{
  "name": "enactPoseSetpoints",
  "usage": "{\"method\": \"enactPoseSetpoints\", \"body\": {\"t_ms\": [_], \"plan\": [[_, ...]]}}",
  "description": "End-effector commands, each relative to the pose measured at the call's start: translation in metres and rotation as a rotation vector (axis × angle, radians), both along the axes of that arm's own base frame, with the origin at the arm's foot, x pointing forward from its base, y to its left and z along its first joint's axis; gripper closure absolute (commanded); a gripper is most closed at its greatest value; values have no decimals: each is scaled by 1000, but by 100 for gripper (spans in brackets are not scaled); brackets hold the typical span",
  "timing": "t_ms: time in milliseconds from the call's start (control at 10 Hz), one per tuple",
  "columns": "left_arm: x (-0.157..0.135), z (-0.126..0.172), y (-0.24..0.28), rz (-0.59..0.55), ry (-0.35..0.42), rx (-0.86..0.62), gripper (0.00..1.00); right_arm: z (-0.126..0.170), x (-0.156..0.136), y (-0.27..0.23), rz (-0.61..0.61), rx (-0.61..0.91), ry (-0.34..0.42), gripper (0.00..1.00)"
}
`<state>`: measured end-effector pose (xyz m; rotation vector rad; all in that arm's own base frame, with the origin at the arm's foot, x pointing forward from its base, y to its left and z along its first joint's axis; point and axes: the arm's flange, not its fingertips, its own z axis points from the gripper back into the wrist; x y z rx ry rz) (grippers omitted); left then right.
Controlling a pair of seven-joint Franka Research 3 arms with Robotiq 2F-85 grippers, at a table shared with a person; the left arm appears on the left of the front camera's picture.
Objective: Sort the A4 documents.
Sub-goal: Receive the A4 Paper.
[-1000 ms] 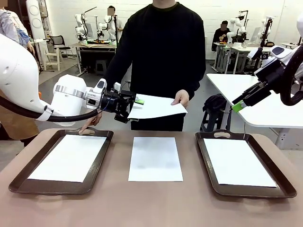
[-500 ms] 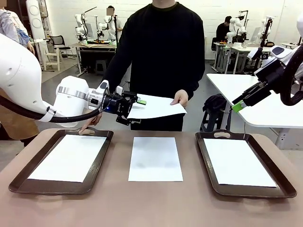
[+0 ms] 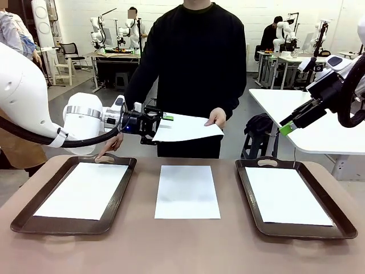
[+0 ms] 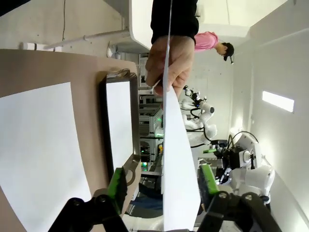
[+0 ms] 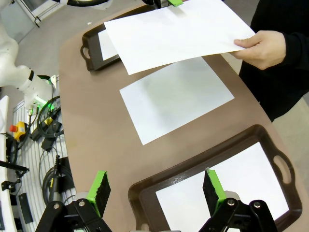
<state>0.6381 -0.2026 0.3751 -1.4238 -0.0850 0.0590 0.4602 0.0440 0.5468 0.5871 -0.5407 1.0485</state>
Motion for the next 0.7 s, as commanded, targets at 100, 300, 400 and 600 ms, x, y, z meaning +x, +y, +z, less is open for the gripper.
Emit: {"method": "enactPoseSetpoints", "body": {"t_ms": [100,300,400,600], "plan": [[-7,-3,1,11,32,-74,55,0,0,0,4,1,2,0],[-9,-2,0,9,37,-70,75,0,0,0,4,1,2,0],[-10,-1,-2,14,35,-66,82,0,0,0,4,1,2,0],[-11,0,-1,20,29,-69,100,0,0,0,4,1,2,0]]}}
